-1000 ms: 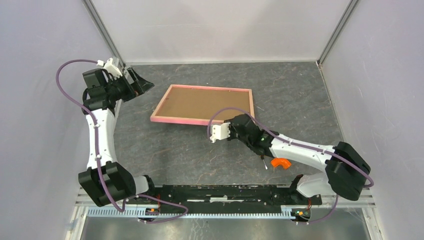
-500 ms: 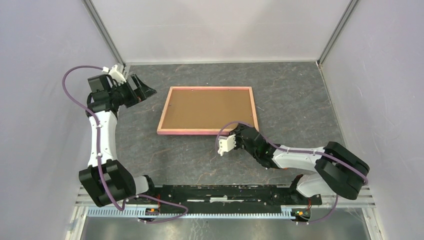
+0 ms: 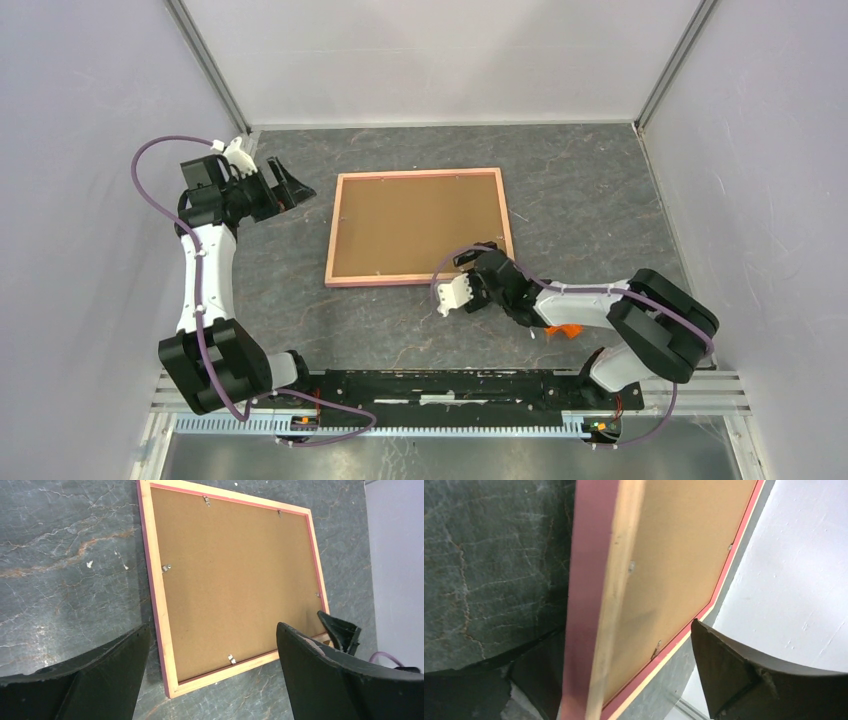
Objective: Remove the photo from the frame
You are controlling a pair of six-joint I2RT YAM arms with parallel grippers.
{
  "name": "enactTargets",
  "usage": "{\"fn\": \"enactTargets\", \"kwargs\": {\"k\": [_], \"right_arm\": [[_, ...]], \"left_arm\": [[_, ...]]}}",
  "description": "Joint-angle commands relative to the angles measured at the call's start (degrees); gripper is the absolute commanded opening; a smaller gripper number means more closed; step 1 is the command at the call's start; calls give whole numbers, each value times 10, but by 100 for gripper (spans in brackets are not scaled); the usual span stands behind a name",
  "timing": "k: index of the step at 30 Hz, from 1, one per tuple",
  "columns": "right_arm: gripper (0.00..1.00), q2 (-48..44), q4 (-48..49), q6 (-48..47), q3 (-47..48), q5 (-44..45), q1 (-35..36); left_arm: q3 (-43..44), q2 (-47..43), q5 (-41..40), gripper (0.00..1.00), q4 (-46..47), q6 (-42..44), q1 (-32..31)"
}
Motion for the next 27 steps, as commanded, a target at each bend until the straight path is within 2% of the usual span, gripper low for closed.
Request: {"fn": "enactTargets", "kwargs": {"k": [1, 8, 18, 22, 24, 27], "right_arm": [[96, -29, -91, 32, 58, -69, -13], [98, -20, -274, 101, 192, -210, -57], [98, -49, -345, 120, 210, -246, -140], [98, -75, -387, 215, 225, -315, -191], [98, -84, -418, 275, 232, -345, -216], [95, -108, -434, 356, 210, -350, -238]], "left_arm": [[2, -5, 14, 100, -5, 46, 0], [4, -4, 3, 100, -11, 66, -1], [3, -27, -23, 100, -15, 105, -12], [-8, -57, -53, 100, 2, 106, -33], [-12, -74, -90, 100, 5, 140, -51], [-6, -82, -136, 100, -14, 161, -75]]}}
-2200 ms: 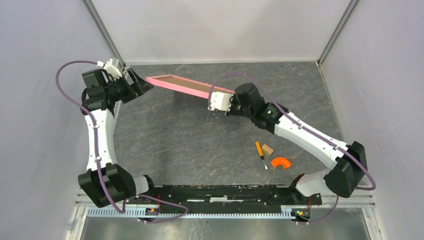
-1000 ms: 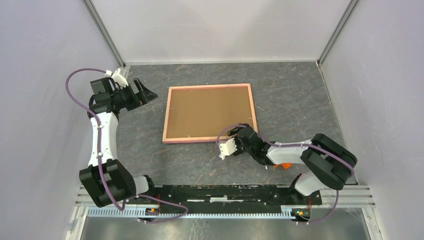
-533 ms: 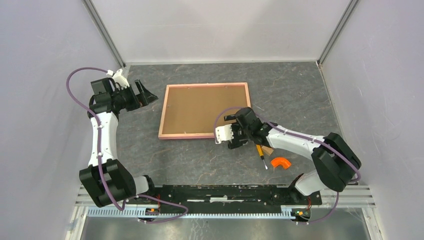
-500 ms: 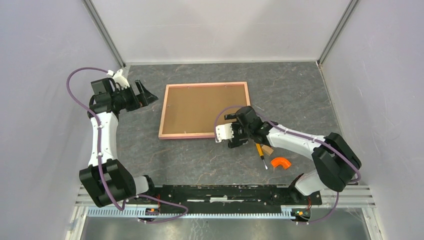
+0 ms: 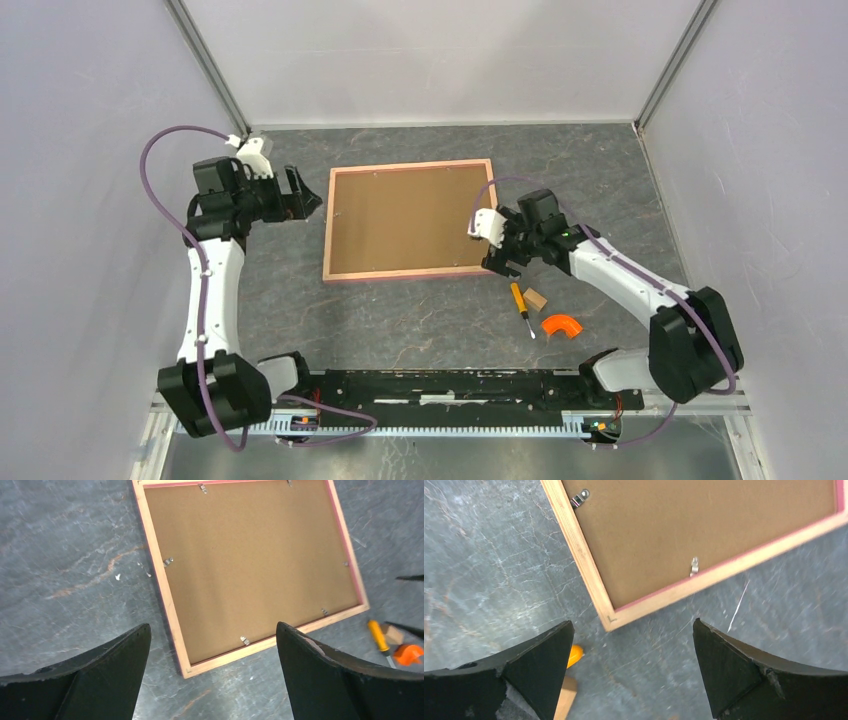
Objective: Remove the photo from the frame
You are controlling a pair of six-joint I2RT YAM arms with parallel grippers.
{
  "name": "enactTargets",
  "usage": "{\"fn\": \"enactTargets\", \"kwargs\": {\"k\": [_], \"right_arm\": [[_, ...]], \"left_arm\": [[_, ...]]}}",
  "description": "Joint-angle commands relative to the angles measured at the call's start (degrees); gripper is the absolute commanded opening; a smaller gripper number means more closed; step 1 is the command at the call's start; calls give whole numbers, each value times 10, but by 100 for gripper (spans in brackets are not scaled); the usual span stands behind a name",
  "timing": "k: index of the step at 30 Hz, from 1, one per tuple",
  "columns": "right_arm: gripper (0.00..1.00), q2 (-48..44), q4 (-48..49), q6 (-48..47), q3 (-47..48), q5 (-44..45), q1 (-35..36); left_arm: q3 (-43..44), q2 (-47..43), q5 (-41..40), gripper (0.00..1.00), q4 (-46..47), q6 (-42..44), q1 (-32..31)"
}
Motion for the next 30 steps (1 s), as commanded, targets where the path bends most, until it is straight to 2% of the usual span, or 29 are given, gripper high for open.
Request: {"fn": "enactTargets", "kwargs": {"k": [1, 7, 10, 15, 26, 30], "right_arm": [[93, -47, -42, 151, -6, -47, -29], [75, -18, -71, 216, -14, -50, -42], [62, 0, -98, 212, -13, -67, -43], [49, 13, -133, 187, -26, -68, -43], [41, 13, -214, 125, -21, -84, -44], [43, 20, -228, 117, -22, -64, -44]], "left_arm": [[10, -23, -69, 100, -9, 71, -34], [-3, -11, -98, 100, -9, 67, -66], [-13, -21, -114, 100, 2, 64, -81], [-25, -33, -133, 100, 7, 69, -87], [-19, -23, -136, 100, 19, 58, -88], [-19, -19, -137, 100, 19, 54, -87]]}}
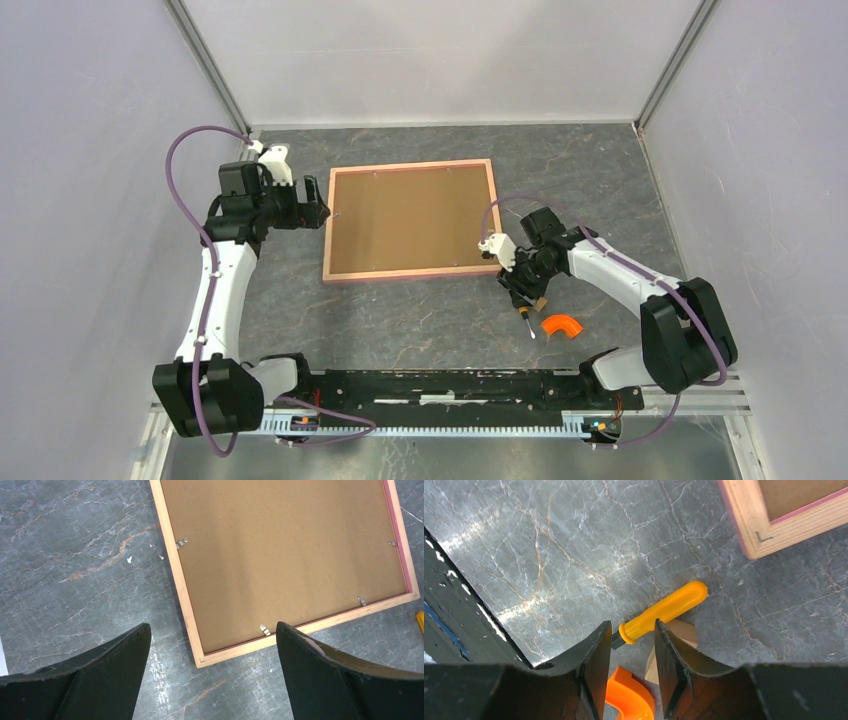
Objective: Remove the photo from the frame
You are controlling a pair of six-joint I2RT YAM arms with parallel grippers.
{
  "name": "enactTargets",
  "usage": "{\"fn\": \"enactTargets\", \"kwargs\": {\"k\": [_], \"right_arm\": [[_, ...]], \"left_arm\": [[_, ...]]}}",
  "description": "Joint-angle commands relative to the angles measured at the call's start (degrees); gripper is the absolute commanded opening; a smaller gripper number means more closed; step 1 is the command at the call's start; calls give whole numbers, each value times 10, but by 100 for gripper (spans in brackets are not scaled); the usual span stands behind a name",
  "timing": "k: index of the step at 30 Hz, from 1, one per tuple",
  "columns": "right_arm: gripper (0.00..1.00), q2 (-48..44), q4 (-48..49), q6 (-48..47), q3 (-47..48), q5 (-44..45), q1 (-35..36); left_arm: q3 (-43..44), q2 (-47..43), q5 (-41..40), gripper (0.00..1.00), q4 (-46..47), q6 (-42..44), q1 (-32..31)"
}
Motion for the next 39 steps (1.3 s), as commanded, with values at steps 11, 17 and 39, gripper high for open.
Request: {"fn": "enactTargets", "kwargs": {"k": [11, 17, 39], "right_arm": [[64, 20, 20, 13, -19, 89, -3], [62, 40, 38, 16, -21, 64, -1], [0, -34, 12, -63, 106, -85, 3]], "left_arm": [[11, -2, -10, 100, 29, 12, -1], [16, 2, -5, 100, 30, 6, -2], [81, 5, 242, 100, -42, 60, -11]]}}
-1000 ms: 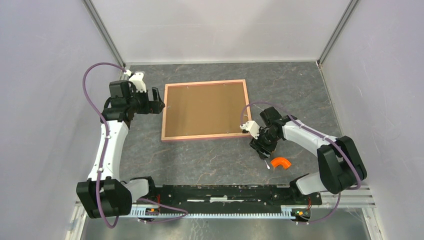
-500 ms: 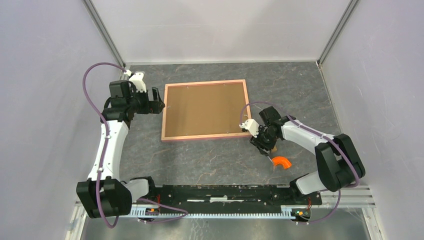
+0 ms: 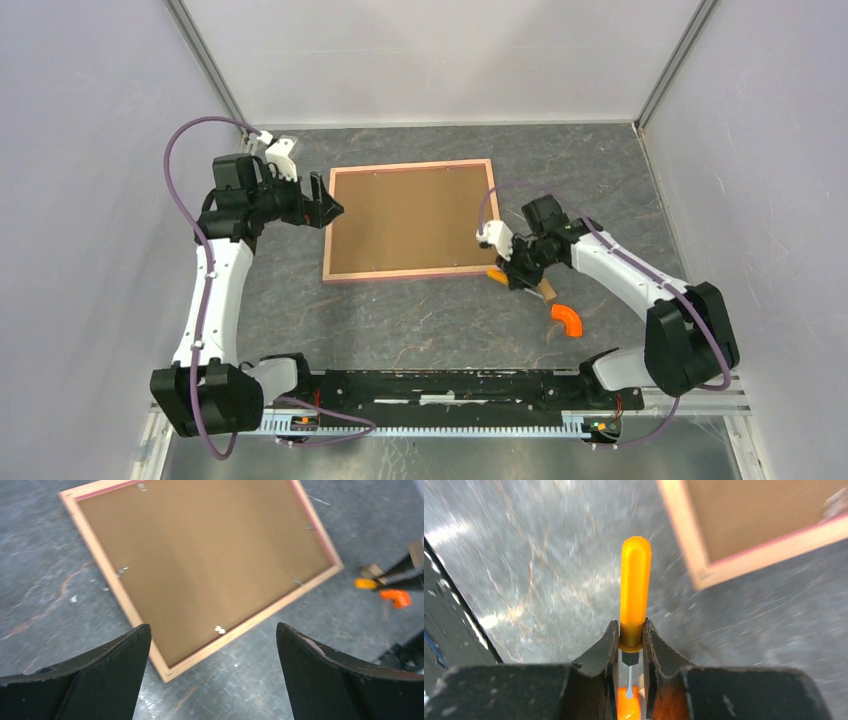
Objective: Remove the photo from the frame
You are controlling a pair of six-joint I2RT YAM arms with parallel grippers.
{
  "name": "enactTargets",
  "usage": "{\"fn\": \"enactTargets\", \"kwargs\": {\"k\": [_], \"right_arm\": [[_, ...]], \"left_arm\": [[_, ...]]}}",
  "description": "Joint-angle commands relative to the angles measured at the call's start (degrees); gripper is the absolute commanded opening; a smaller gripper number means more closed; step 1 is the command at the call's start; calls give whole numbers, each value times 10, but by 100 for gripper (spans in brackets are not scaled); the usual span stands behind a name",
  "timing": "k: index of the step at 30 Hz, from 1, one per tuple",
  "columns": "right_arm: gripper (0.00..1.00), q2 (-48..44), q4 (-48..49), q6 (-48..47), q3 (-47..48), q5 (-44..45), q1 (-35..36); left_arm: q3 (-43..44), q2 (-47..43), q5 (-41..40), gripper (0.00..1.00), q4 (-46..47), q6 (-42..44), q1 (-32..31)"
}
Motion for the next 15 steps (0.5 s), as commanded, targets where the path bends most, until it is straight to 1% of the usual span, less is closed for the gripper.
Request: {"fn": "enactTargets", "kwargs": {"k": [1, 3, 5, 6, 8, 10, 13, 15], "right_arm": [[0, -32, 22, 2, 102, -109, 8], [0, -35, 56, 26, 126, -133, 21], [0, -34, 96, 50, 148, -145, 43], [0, -31, 111, 59, 163, -142, 60], [0, -19, 127, 69, 199, -137, 92], [0, -2, 137, 79, 231, -136, 119], [0, 12, 157, 92, 254, -135, 147], [0, 19, 159, 92, 265, -127, 162]], "left_arm": [[60, 23, 141, 100, -53, 27, -13], [76, 49, 207, 100, -74, 4, -23], [63, 54, 245, 100, -43, -36, -45], [55, 50, 244, 100, -16, -52, -74], [38, 37, 216, 100, 30, -96, -125], [29, 31, 194, 100, 60, -120, -169], [23, 41, 182, 100, 100, -169, -210], [24, 51, 163, 100, 102, -172, -233]]}}
